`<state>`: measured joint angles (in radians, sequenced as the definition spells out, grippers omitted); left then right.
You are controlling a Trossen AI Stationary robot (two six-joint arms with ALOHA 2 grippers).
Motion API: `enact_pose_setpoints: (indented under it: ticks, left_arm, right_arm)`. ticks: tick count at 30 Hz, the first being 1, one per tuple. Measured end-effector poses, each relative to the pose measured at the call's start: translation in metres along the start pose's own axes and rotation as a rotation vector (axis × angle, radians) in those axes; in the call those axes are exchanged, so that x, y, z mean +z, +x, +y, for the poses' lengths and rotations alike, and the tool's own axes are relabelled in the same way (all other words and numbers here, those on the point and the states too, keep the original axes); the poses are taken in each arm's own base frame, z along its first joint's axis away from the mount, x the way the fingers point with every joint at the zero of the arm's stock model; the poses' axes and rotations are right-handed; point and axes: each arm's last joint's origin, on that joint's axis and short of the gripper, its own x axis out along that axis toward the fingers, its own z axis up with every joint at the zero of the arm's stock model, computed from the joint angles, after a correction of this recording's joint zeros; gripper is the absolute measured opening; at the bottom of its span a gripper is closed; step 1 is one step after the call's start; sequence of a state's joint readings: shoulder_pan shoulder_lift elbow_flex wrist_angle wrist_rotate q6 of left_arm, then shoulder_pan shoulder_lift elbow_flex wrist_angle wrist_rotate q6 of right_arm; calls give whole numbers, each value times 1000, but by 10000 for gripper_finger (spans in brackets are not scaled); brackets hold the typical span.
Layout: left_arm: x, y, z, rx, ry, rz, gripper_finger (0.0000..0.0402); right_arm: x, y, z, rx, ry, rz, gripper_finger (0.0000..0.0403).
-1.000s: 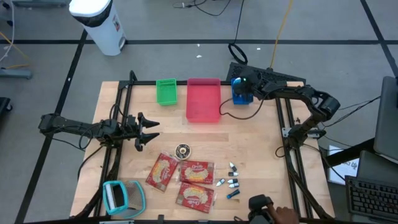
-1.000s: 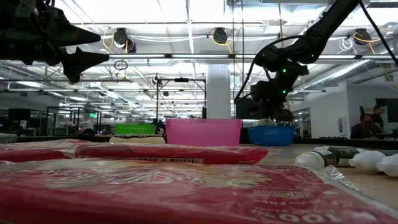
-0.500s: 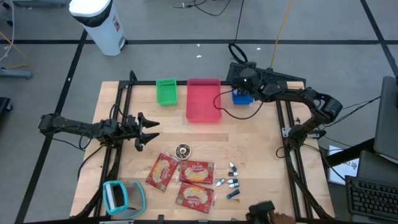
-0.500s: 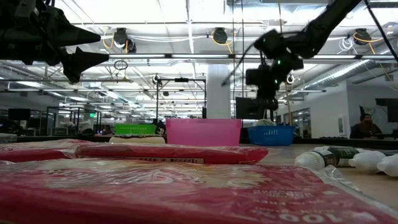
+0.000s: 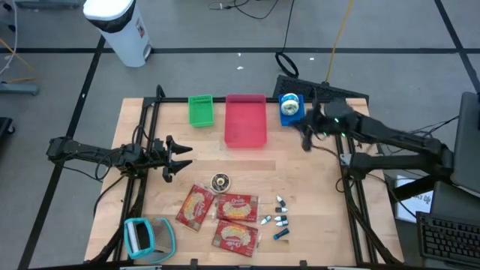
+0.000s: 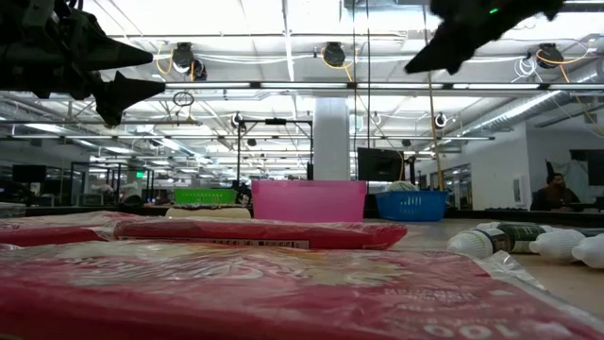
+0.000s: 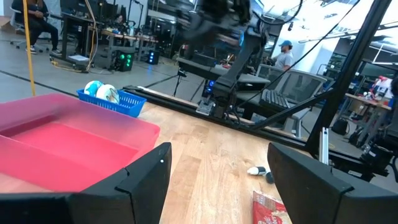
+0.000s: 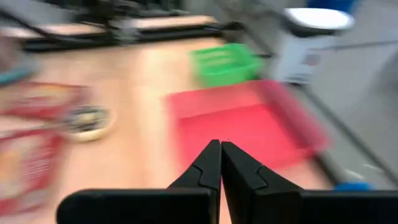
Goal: Pick & Place Food Item
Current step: Put the black doughnut into the blue bin
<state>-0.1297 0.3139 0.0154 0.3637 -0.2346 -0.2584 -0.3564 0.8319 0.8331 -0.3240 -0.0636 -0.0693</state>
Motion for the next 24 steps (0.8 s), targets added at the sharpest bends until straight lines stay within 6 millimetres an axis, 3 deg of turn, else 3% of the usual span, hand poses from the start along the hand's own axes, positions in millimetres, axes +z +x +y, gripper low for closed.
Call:
enact_pose_setpoints:
  ticks: [5,13,18,24]
  left_arm:
    - [0,0,0,0,0,0,269]
    - [1,0,0,-1,-1,-9,269]
    - [5,0,-1,4,-40,-56,269]
    - [6,0,0,27,-236,-73,269]
  right_arm:
    - [-29,-19,19,154,-6,-142,3]
    - [-73,-20,35,261,32,-279,4]
    - [-84,-23,40,306,23,-287,4]
    - [-89,-25,41,309,3,-313,4]
